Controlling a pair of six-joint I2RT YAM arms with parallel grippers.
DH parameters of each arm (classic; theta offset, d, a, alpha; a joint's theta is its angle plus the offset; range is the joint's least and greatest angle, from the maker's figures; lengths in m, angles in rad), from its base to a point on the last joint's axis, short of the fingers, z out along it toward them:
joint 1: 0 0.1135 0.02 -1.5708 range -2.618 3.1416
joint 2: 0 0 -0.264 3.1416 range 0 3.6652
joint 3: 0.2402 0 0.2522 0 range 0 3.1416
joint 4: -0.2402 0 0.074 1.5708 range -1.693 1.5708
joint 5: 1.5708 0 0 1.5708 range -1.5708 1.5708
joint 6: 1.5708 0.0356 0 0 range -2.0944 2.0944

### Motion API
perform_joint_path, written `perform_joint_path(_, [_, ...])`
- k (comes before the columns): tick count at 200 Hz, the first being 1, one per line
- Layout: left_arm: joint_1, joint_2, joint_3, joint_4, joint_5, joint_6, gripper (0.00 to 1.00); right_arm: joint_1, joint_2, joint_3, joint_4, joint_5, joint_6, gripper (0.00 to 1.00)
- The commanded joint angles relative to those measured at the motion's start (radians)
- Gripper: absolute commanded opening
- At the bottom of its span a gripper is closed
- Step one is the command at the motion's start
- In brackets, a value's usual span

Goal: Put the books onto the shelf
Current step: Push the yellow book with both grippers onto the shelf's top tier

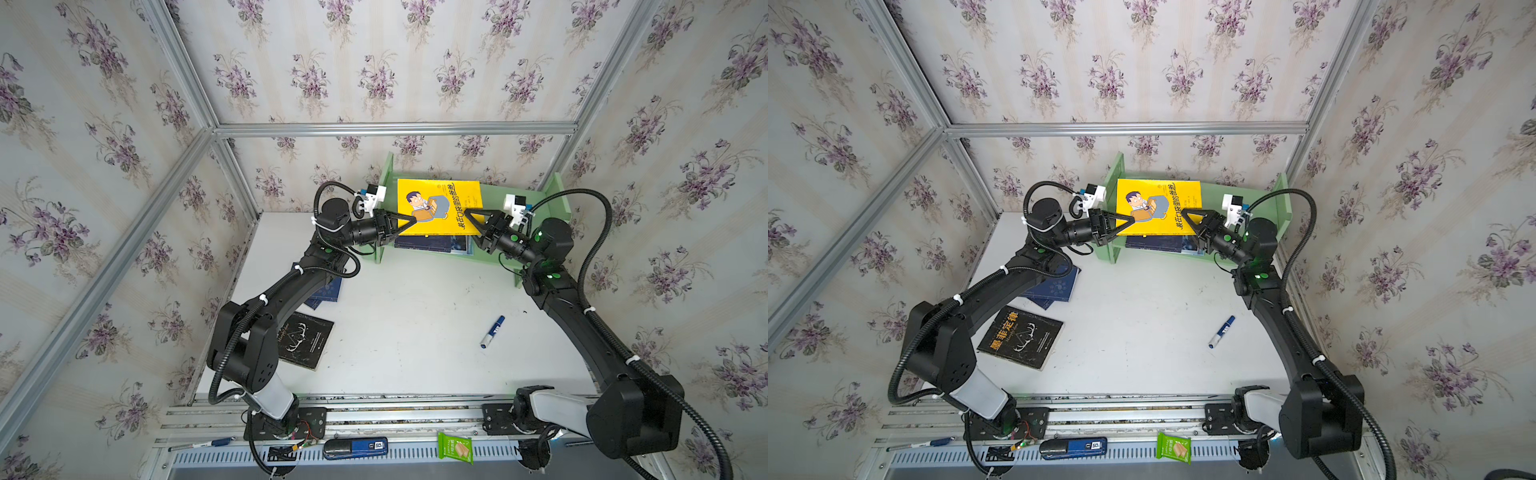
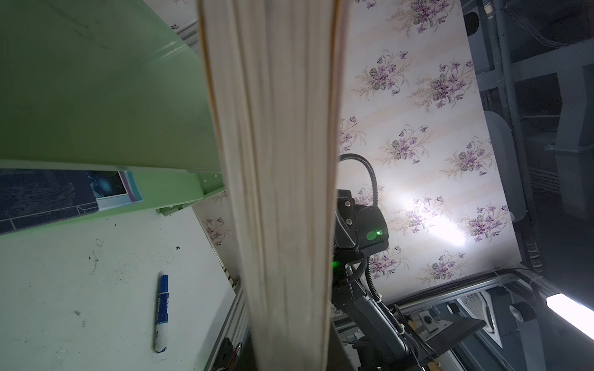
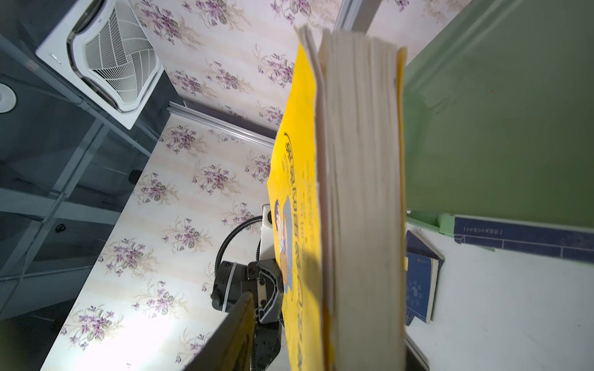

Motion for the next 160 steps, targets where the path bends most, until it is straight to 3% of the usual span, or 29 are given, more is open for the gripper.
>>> perform_joint_path(1, [0.013, -0.012, 0.004, 0.064, 0.059, 0.026, 0.16, -0.004, 0.001, 0.015, -0.022, -0.075, -0.033, 0.5])
perform_joint_path(67, [0.034, -0.017, 0.001, 0.057, 0.071, 0.041, 0.15, -0.03, -0.026, 0.024, -0.139, -0.082, -0.118, 0.4])
perform_joint_path(127, [0.034, -0.001, 0.019, 0.051, 0.071, 0.029, 0.14, -0.038, -0.008, 0.043, -0.135, -0.119, -0.128, 0.18])
perform_joint_path(160, [0.036, 0.001, 0.032, 0.037, 0.025, 0.03, 0.26, -0.041, -0.016, 0.046, -0.147, -0.071, -0.131, 0.1])
